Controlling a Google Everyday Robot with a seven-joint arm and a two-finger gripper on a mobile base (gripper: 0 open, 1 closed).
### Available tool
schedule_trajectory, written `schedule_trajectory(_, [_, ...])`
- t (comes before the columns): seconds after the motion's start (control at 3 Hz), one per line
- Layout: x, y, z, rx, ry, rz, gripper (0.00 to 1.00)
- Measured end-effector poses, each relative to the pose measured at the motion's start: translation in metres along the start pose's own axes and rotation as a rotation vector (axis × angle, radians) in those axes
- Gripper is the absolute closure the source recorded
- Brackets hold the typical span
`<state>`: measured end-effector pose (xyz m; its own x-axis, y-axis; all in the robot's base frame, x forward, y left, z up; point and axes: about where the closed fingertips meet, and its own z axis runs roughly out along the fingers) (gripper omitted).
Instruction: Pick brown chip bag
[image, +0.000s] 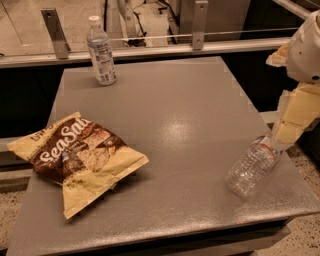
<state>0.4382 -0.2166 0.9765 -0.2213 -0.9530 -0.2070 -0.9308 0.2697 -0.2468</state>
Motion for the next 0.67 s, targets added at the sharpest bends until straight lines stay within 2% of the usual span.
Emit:
schedule_trajectory(0.33, [0.0, 0.0, 0.0, 0.0, 0.0, 0.0, 0.0])
schedule_trajectory(0.67, [-0.032, 0.011, 0.008, -0.032, -0.079, -0.046, 0.0])
